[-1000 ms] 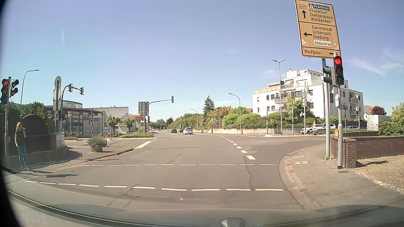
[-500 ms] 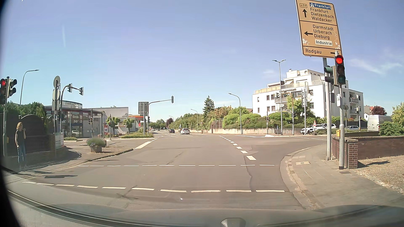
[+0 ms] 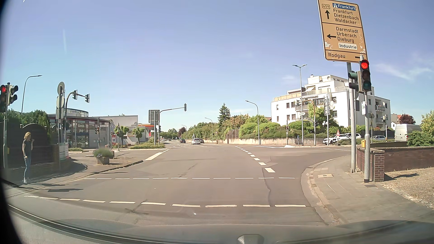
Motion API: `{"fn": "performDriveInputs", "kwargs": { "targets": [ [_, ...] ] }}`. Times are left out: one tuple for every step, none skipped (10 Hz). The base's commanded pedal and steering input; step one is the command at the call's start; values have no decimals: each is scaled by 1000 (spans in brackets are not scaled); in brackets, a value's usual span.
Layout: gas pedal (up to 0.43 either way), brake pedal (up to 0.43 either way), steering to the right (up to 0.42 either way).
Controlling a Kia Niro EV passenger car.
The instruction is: Follow the waypoints while adhering to traffic rules and regulations
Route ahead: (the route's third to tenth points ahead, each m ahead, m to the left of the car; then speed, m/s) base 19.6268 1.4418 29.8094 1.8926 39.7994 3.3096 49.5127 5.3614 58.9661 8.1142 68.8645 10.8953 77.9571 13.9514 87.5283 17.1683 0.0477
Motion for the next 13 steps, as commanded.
{"fn": "performDriveInputs", "kwargs": {
  "targets": [
    [0, 268, -8],
    [0, 311, -8],
    [0, 311, -8],
    [0, 311, -8],
    [0, 311, -8],
    [0, 311, -8],
    [0, 311, -8],
    [0, 311, -8],
    [0, 311, -7],
    [0, 311, -6],
    [0, 311, -5],
    [0, 311, -4],
    [0, 323, 2]
  ]
}}
